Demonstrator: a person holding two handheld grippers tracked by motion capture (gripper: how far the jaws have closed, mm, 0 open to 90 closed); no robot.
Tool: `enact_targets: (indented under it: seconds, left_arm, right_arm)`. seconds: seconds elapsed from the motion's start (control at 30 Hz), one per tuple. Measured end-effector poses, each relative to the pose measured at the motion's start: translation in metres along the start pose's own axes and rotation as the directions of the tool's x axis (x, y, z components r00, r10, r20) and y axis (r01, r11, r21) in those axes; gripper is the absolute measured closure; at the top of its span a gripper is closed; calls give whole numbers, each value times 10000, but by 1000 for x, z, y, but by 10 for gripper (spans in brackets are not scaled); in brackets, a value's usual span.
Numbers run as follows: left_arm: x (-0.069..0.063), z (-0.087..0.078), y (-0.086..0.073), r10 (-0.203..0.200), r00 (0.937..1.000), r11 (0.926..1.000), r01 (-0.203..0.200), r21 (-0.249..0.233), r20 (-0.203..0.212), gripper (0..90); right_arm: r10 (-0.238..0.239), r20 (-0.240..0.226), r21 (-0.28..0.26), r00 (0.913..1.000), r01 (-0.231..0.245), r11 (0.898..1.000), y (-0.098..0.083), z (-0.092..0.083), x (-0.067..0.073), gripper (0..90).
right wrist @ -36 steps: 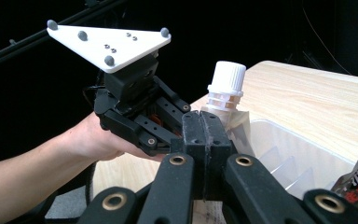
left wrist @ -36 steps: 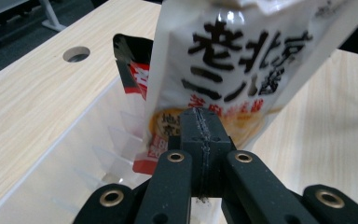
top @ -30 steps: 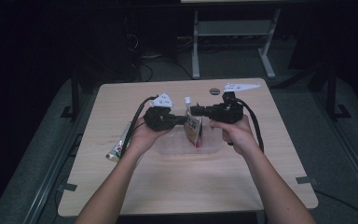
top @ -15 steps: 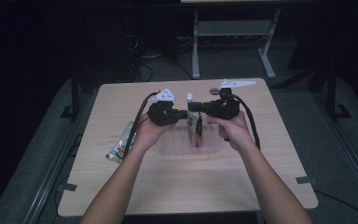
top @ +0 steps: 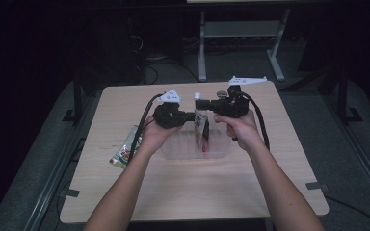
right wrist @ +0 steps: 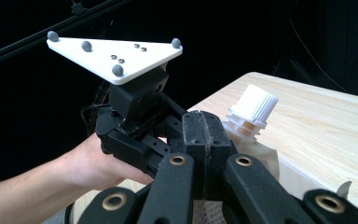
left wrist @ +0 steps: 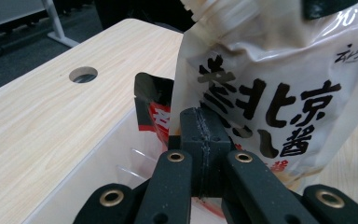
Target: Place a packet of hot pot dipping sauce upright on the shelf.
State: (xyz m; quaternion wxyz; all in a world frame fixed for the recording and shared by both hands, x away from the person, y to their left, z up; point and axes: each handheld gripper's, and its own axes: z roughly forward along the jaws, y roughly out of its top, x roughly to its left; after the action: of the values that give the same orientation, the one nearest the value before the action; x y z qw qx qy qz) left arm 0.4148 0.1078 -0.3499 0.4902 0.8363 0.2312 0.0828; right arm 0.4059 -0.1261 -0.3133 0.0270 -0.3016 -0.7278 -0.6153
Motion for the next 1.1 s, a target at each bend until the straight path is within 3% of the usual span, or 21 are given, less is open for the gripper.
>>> enact_targets:
  seconds: [0.43, 0.93, 1.1]
  left_arm:
    - [6, -1, -11, -192, 9996, 9996, 196, 208, -184, 897]
    - [8, 11, -24, -151, 9997, 9962, 168, 852, -211, 897]
    - [8, 14, -27, -136, 9995, 9938, 165, 1102, -269, 897]
  right_arm:
    - [42, -37, 270, 10000, -41, 9996, -5, 12, -4, 900]
    - [-43, 550, 852, 9985, -4, 9964, -24, 18, -13, 900]
    - [-429, 897, 1338, 9950, 307, 9905, -29, 22, -13, 900]
